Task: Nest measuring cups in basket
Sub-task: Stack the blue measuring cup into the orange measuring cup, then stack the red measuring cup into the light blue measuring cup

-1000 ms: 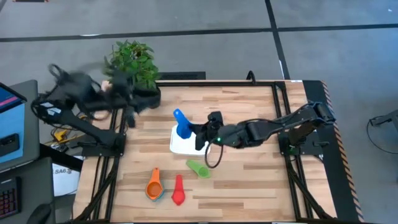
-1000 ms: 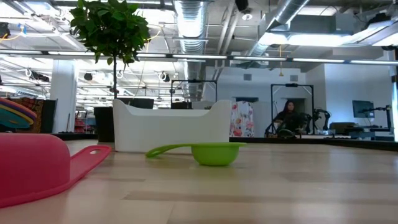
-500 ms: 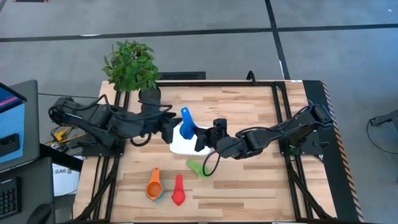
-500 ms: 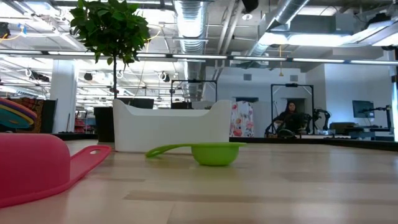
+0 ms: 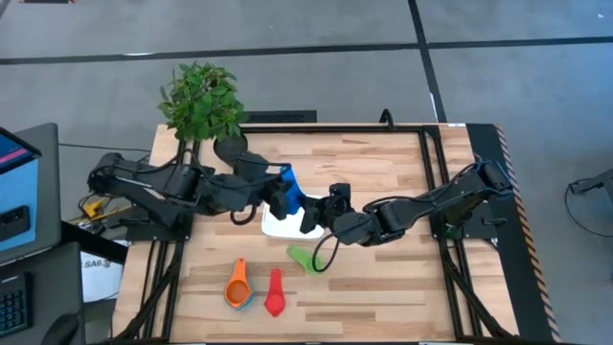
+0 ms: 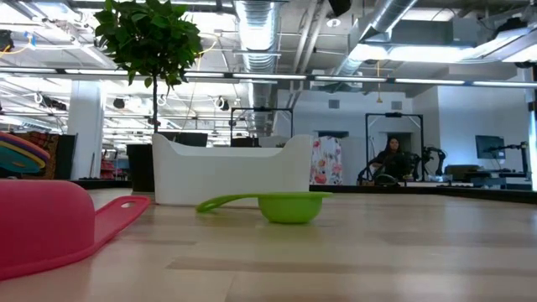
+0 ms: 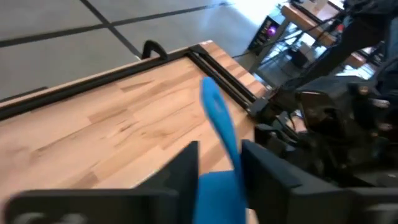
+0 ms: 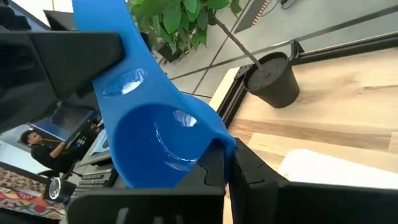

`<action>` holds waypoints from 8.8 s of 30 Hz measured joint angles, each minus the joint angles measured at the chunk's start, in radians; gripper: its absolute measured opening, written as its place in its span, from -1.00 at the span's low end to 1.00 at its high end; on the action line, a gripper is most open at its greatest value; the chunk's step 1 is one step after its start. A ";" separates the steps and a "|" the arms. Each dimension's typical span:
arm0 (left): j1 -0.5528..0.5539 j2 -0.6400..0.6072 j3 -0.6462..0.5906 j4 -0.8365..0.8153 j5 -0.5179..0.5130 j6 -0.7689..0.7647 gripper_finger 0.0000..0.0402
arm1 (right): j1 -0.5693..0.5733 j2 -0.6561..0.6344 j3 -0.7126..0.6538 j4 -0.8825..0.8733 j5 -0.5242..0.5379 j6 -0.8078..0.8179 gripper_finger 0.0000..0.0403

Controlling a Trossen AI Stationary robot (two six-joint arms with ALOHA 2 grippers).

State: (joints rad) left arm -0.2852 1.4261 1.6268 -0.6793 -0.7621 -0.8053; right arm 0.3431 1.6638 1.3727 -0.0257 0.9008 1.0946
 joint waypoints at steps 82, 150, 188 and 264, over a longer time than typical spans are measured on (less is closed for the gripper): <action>-0.573 -0.406 -1.209 0.710 0.384 -0.654 -0.21 | 0.040 0.000 0.000 -0.197 -0.455 0.210 -0.11; -0.677 -0.562 -1.033 0.022 0.304 -0.499 -0.97 | -0.014 0.797 0.749 -0.722 -0.688 0.125 0.24; -0.676 -0.562 -1.033 0.012 0.276 -0.510 -1.00 | 0.047 0.777 0.751 -0.541 -0.802 -0.458 -0.17; -0.601 -0.569 -1.034 -0.009 0.326 -0.567 -1.00 | -0.027 0.666 0.749 -0.583 -1.139 -0.815 0.34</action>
State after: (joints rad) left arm -0.8860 0.8572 0.5930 -0.6887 -0.4359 -1.3726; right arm 0.3164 2.3299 2.1218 -0.6084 -0.2385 0.2792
